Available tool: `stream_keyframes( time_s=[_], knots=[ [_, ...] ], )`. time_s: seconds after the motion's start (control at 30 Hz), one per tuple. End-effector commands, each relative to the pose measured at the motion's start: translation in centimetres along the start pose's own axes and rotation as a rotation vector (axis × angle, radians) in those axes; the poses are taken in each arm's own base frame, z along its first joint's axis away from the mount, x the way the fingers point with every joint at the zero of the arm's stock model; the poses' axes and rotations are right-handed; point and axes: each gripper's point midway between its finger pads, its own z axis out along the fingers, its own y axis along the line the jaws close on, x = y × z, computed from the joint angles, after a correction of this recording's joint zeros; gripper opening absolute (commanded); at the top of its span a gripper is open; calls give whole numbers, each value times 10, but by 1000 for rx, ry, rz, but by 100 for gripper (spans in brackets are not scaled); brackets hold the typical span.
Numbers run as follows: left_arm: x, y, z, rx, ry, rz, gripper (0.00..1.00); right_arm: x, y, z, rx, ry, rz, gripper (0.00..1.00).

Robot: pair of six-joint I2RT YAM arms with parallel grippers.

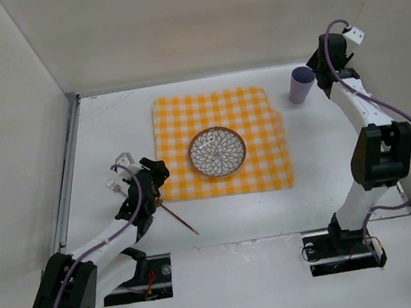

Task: Set the dinner table for one person

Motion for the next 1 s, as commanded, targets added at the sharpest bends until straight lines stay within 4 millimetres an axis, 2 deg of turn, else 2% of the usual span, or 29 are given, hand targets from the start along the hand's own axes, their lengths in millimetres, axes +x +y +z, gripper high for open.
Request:
stream_keyframes(
  time_s=[0.0, 0.2, 0.3, 0.4, 0.47, 0.5, 0.53, 0.57, 0.63, 0.77, 0.83, 0.9, 0.97],
  knots=[
    [-8, -10, -1, 35, -36, -29, 51, 12, -13, 22, 50, 70, -68, 56],
    [-8, -9, 0, 31, -38, -27, 51, 34, -7, 55, 38, 159, -80, 52],
    [-9, -8, 0, 26, -45, -23, 51, 55, -2, 64, 12, 210, -86, 49],
    [-7, -7, 1, 24, -36, -26, 51, 74, -7, 74, 25, 244, -96, 43],
    [-8, -9, 0, 30, -42, -21, 51, 86, -13, 78, 36, 273, -82, 37],
    [-8, -8, 0, 27, -43, -20, 51, 91, -16, 80, 38, 285, -76, 31],
    [-8, -6, 1, 18, -43, -19, 51, 93, -19, 80, 44, 289, -62, 22],
    [-7, -5, 1, 16, -39, -19, 51, 88, -20, 79, 49, 279, -45, 15],
    [-8, -6, 1, 18, -38, -23, 51, 70, -18, 71, 42, 234, -31, 9],
    [-8, -6, 2, 15, -42, -18, 51, 5, -4, 39, 5, 91, -29, 6],
    [-6, -5, 2, 15, -34, -18, 51, -21, 12, 17, -38, 37, -39, 6],
    [-7, -7, 2, 20, -36, -17, 51, -29, 39, -6, -108, 18, -74, 6],
    [-7, -7, 2, 19, -40, -14, 51, -20, 66, -24, -173, 35, -131, 7]
  ],
)
